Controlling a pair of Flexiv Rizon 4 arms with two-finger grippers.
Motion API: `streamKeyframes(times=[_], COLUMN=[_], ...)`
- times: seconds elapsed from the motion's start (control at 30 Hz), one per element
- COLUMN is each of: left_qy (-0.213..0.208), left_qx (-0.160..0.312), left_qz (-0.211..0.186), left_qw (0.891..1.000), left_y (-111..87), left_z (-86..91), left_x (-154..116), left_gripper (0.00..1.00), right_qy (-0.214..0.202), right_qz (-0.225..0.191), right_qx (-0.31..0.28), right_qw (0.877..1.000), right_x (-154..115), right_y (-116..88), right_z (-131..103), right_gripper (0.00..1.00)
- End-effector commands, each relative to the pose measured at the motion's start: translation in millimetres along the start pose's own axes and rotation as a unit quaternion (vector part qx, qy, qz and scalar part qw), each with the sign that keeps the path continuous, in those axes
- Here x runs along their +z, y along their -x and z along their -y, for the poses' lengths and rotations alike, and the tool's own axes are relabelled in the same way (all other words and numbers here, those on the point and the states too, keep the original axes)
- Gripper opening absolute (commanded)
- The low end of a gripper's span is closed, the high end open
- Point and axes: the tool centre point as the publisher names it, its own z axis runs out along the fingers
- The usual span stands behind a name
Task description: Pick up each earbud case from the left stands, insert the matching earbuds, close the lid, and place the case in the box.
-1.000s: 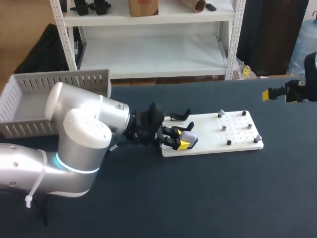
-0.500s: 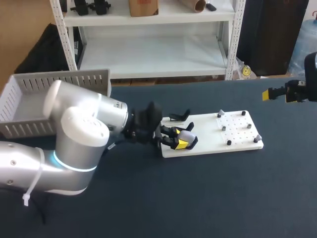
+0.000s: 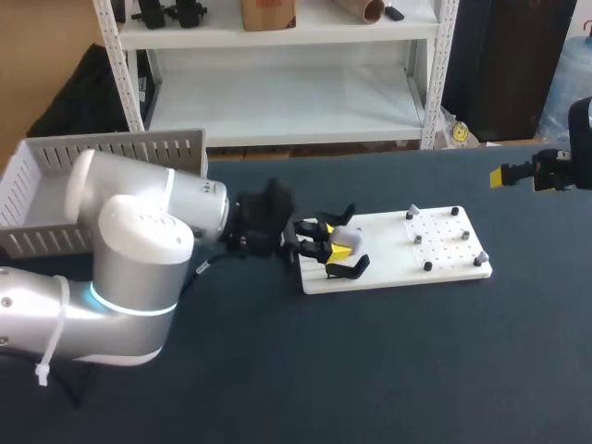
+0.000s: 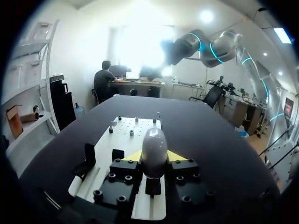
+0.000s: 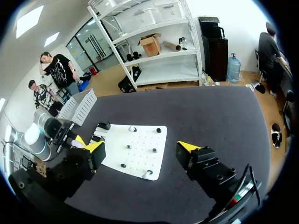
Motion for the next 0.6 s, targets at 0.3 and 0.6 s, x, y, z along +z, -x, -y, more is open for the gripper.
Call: streamKeyframes(times=[0.3, 0.6], left_qy=[0.043, 0.036], left_qx=[0.008, 0.030], left_qz=[0.029, 0.021], left_qw=[0.999, 0.999], left_y=[19.6, 41.4], left_z=[-8.4, -27.7], left_x=[-6, 0], left_gripper=[0.00, 0.00], right_qy=[-0.002, -0.001], right_qz=[0.000, -0.006], right_qx=[-0.005, -0.026], right_qw=[1.000, 1.000], right_x=[3, 11], right_y=[-5, -27], right_z=[-10, -71], right_gripper=[1.00, 1.00])
